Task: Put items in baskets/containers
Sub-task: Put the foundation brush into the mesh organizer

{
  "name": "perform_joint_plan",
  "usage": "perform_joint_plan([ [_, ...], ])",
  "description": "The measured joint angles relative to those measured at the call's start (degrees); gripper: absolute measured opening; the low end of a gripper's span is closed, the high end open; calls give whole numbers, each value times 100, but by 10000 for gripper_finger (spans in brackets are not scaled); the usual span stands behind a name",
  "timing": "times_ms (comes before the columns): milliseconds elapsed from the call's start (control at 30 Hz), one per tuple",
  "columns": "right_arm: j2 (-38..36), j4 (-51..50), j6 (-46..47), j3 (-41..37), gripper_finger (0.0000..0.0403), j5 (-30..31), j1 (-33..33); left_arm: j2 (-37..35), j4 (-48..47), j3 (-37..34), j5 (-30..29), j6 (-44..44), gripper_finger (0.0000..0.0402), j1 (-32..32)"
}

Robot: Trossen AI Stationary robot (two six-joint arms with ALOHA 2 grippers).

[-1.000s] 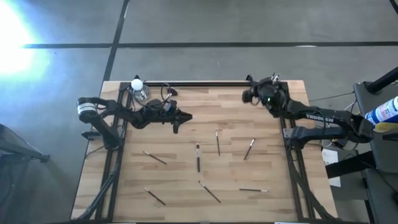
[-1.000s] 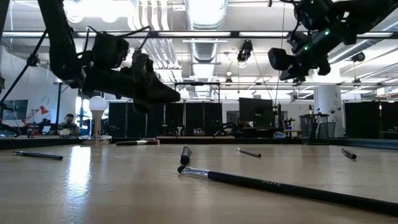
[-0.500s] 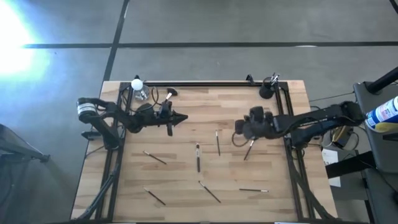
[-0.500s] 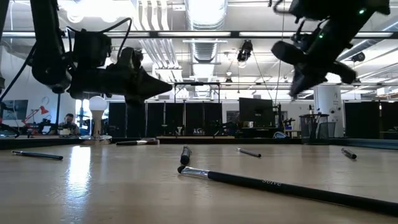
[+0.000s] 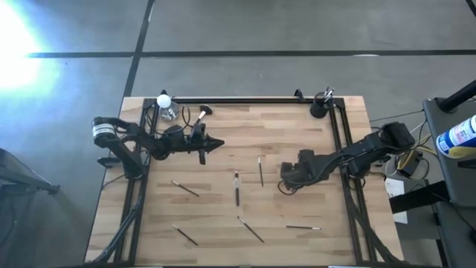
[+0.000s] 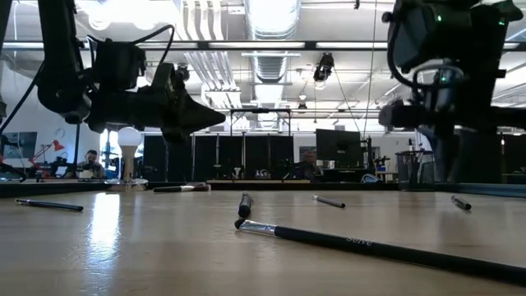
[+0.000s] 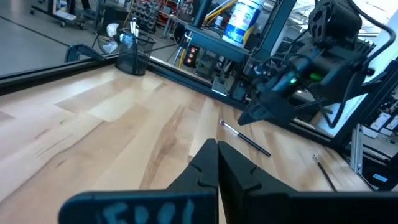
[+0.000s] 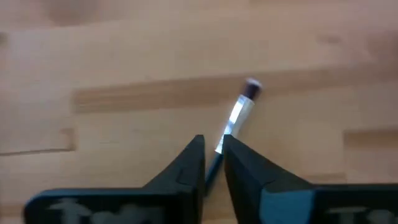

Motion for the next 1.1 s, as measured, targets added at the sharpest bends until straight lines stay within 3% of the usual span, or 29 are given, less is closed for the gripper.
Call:
perform_joint_plan([
  [267,103,-271,821,-234,131,-181,-177,0,-55,-2,1,22,0,0],
  [467,103,-36,548,-427,142,-13,-658,0,-92,-2,2,26,0,0],
  [667,103,640,152,-704,119,-32,-996,0,-116,-2,2,72,0,0],
  [1100,253,763,-218,-569,24,-12,-978,2,-162,-2,2,111,0,0],
])
